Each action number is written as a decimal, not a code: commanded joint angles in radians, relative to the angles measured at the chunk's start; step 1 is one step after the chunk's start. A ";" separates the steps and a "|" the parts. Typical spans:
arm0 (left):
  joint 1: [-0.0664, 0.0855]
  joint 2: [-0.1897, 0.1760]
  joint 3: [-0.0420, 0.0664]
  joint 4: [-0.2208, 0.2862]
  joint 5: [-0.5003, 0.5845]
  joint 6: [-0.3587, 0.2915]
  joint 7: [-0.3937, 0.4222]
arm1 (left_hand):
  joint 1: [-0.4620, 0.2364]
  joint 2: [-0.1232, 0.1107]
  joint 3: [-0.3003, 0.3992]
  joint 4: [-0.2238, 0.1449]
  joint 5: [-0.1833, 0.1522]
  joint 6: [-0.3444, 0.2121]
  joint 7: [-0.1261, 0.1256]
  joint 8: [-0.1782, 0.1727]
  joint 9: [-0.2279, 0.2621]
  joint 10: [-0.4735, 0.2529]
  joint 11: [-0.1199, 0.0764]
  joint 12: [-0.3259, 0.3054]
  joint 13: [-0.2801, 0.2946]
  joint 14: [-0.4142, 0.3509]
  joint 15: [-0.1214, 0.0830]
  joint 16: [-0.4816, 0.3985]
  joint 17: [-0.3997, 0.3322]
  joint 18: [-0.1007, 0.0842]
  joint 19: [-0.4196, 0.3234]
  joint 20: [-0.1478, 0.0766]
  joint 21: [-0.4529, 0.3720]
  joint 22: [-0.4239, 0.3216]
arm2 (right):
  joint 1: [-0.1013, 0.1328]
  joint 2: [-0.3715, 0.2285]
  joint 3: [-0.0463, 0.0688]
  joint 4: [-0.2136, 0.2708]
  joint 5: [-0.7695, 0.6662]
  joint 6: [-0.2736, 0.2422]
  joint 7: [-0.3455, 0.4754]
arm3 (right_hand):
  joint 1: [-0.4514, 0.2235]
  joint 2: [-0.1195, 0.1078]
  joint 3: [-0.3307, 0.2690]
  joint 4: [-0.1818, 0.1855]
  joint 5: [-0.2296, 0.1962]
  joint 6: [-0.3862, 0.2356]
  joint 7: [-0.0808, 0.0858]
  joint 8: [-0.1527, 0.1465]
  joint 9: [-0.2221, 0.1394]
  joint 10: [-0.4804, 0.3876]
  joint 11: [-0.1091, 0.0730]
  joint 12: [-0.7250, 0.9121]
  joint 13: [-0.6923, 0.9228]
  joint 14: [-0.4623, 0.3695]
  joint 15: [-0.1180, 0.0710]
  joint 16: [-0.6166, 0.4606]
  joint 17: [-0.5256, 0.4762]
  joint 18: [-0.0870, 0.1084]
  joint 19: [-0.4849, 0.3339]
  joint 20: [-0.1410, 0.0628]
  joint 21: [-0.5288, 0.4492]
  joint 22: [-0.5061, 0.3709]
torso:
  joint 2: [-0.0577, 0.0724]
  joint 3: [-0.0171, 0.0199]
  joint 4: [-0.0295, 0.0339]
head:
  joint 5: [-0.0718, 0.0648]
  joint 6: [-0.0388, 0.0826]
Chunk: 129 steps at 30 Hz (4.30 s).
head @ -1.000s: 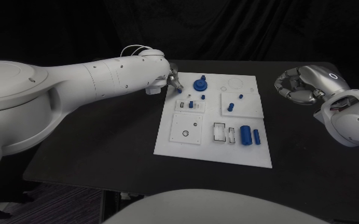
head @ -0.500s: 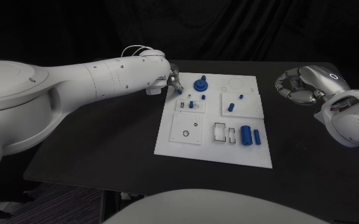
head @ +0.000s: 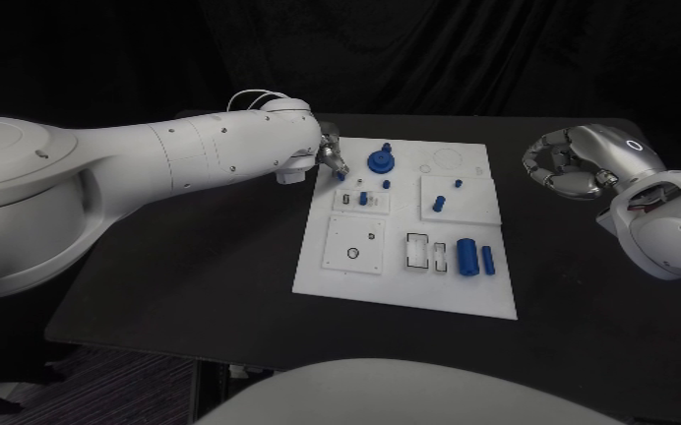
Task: Assemble the parts on the task board
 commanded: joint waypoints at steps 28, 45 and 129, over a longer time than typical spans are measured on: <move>-0.001 -0.153 0.001 0.280 0.083 -0.193 -0.100 | -0.023 -0.013 0.042 -0.017 -0.001 0.022 -0.002 -0.012 -0.014 0.097 -0.008 -0.007 0.258 0.106 -0.009 0.003 0.263 0.010 0.029 -0.007 -0.002 0.210 | -0.006 -0.003 0.001 -0.005 -0.006 0.003 -0.021 | 0.012 0.002 0.000 -0.008 0.003 0.000 -0.001 0.006 0.002 -0.004 -0.002 -0.007 -0.001 -0.004 -0.004 -0.006 0.000 0.000 0.001 -0.004 -0.003 0.078 | 0.000 -0.0010 0.0000 | 0.000 0.000; -0.005 -0.154 0.001 0.294 0.009 -0.166 -0.107 | -0.029 -0.012 0.045 -0.016 -0.004 0.024 -0.002 -0.013 -0.015 0.098 -0.008 -0.006 0.258 0.106 -0.009 0.003 0.263 0.010 0.030 -0.007 -0.002 0.209 | -0.006 -0.003 0.001 -0.005 -0.006 0.006 -0.021 | 0.012 0.002 0.000 -0.008 0.003 0.000 -0.001 0.006 0.002 -0.004 -0.002 -0.007 -0.001 -0.004 -0.004 -0.006 0.000 0.000 0.001 -0.004 -0.003 0.078 | 0.000 -0.0005 -0.0014 | 0.004 0.000; -0.051 -0.135 0.000 0.281 0.007 -0.129 -0.075 | -0.248 0.060 -0.193 0.138 -0.384 0.065 0.006 -0.035 -0.051 0.088 0.001 -0.022 0.251 0.106 0.000 0.003 0.263 0.014 0.026 0.001 -0.022 0.206 | -0.008 0.001 0.001 -0.006 -0.006 0.018 -0.025 | 0.024 0.006 0.005 -0.020 0.003 -0.001 0.000 0.009 0.005 -0.005 -0.001 -0.008 -0.002 -0.004 -0.004 -0.007 0.000 0.000 0.001 -0.004 -0.004 0.078 | -0.001 -0.0004 -0.0010 | 0.011 0.000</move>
